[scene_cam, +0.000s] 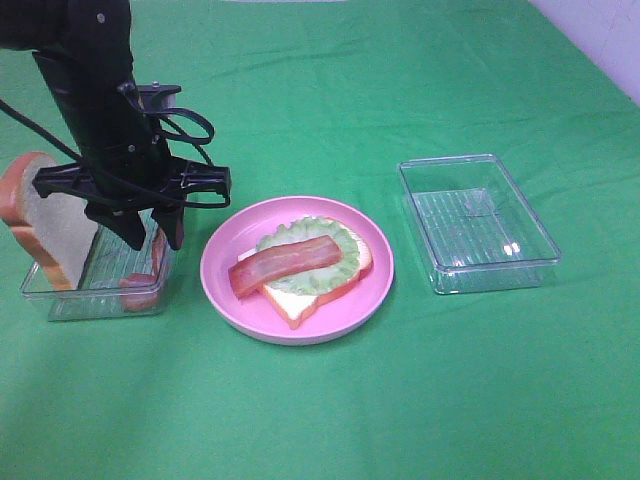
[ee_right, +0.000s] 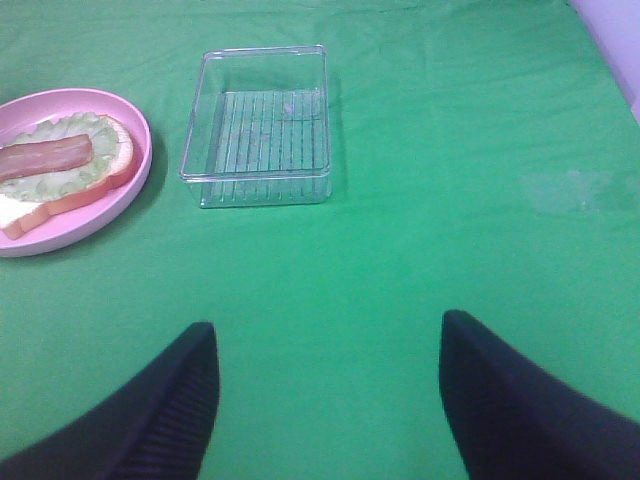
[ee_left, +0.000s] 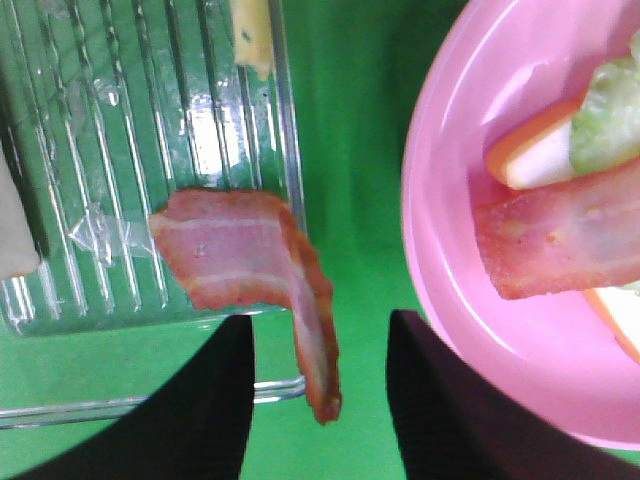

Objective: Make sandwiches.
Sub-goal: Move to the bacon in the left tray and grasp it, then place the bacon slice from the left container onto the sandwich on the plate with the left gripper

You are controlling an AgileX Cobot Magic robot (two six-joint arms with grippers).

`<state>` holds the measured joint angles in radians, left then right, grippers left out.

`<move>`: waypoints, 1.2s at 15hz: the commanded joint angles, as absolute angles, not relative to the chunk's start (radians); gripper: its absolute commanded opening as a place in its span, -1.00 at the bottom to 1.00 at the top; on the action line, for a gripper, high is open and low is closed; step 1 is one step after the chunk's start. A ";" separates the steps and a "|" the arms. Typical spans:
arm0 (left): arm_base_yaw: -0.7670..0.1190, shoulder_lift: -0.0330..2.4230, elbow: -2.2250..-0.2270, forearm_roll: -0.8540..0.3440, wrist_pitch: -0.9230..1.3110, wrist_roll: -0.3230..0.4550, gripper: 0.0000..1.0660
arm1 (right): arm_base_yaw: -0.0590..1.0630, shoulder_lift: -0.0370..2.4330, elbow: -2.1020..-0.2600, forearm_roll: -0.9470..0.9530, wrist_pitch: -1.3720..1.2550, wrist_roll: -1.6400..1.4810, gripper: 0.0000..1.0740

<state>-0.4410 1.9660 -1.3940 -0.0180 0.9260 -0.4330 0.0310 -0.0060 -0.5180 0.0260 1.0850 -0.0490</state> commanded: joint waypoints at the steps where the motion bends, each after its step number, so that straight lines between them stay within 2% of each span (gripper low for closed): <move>1: -0.448 1.970 -1.397 -0.016 0.917 -0.443 -0.64 | 0.023 -0.013 -0.517 0.029 1.079 -0.059 0.12; 4: -0.448 1.970 -1.397 -0.015 0.912 -0.443 -0.97 | 0.023 -0.013 -0.517 0.029 1.079 -0.059 0.12; 11: -0.448 1.914 -1.409 -0.031 0.964 -0.417 -1.00 | 0.023 -0.013 -0.517 0.029 1.079 -0.059 0.12; 14: -0.448 1.793 -1.459 -0.158 1.006 -0.301 -1.00 | 0.023 -0.013 -0.517 0.029 1.079 -0.059 0.12; 15: -0.448 1.793 -1.459 -0.158 1.006 -0.301 -1.00 | 0.023 -0.013 -0.517 0.029 1.079 -0.059 0.12; 18: -0.448 1.754 -1.485 -0.426 0.930 -0.138 -1.00 | 0.023 -0.013 -0.517 0.029 1.079 -0.059 0.12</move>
